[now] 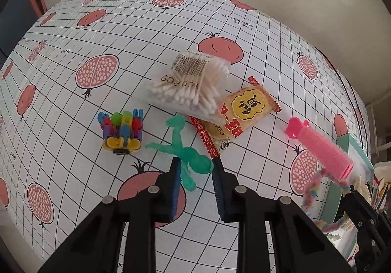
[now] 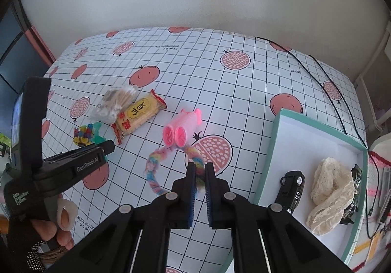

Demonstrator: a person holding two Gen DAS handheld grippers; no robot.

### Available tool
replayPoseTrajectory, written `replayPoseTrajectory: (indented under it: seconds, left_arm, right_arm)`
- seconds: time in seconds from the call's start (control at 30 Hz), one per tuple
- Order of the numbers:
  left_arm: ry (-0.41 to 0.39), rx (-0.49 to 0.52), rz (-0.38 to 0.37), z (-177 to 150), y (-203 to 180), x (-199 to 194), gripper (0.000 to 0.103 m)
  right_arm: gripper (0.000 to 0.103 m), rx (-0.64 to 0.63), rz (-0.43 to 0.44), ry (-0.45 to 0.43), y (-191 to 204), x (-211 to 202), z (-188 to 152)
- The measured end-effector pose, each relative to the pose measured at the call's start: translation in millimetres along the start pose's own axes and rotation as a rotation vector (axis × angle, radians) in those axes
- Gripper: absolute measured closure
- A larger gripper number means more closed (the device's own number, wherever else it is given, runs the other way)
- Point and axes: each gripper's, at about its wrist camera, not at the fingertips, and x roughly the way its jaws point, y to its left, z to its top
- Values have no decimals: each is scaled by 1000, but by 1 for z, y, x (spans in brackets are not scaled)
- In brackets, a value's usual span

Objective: Organize objects
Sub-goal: 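Carry the green toy with left tool while right tool carries the pink curler to the tray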

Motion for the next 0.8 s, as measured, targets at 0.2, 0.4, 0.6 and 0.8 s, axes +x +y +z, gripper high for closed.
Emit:
replayPoseTrajectory:
  seconds: [0.2, 0.4, 0.6, 0.8]
  left_arm:
    - [-18, -9, -9, -1, -2, -11, 77]
    - [-30, -15, -10, 4, -3, -16, 77]
    - [-33, -14, -10, 3, -3, -19, 77]
    - [-26, -13, -13, 3, -5, -17, 77]
  right_arm:
    - [95, -19, 9, -49, 6, -21, 5]
    - [95, -32, 12, -87, 12, -36, 9]
    - [95, -34, 9, -83, 11, -35, 9]
    - [95, -21, 3, -58, 5, -25, 6]
